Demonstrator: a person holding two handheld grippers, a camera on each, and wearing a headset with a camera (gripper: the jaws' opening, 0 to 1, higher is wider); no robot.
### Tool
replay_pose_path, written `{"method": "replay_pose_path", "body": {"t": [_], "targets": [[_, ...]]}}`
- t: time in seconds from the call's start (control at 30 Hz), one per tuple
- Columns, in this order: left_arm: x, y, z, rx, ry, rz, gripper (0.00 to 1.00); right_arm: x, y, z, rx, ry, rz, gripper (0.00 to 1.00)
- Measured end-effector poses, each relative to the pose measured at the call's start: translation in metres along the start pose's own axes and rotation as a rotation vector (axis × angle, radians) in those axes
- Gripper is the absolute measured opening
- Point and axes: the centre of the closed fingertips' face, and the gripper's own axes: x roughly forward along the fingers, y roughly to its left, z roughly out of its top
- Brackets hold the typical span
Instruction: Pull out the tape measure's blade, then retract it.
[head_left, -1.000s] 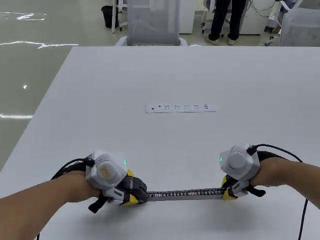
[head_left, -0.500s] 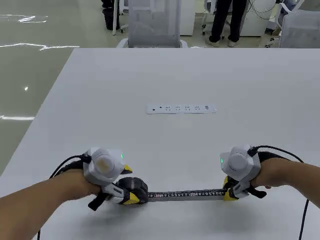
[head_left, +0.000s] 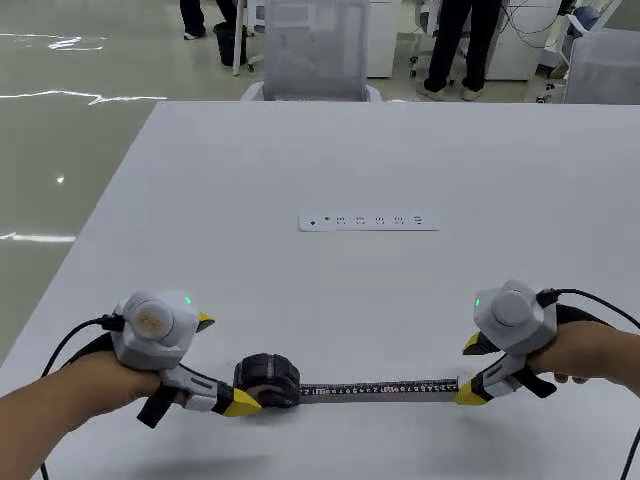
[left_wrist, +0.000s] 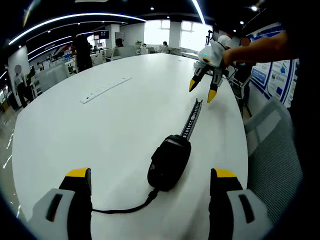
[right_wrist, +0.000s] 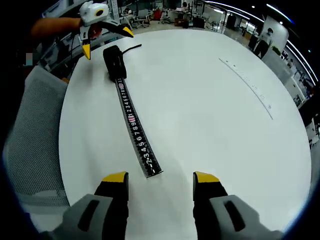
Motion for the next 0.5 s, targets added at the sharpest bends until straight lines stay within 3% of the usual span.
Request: {"method": "replay_pose_path", "body": {"t": [0.2, 0.4, 0.43, 0.5], "targets": [[-0.023, 0.007, -0.008, -0.085, -0.063, 0.068, 0.99, -0.009, 0.007, -0.007, 0.087, -0.068, -0.030, 0.61], [-0.048, 0.009, -0.018, -0.165, -0.128, 0.139, 0.99, -0.020, 0.013, -0.012, 0.188, -0.169, -0.080, 0.69], [-0.052, 0.009, -0.023, -0.182, -0.129, 0.144, 0.99, -0.022, 0.011, -0.012, 0.206, -0.201, -0.107, 0.71], [-0.057, 0.007, -0.031, -0.202, -0.131, 0.157, 0.99, -0.027, 0.013, -0.015, 0.219, -0.217, -0.127, 0.78]]}}
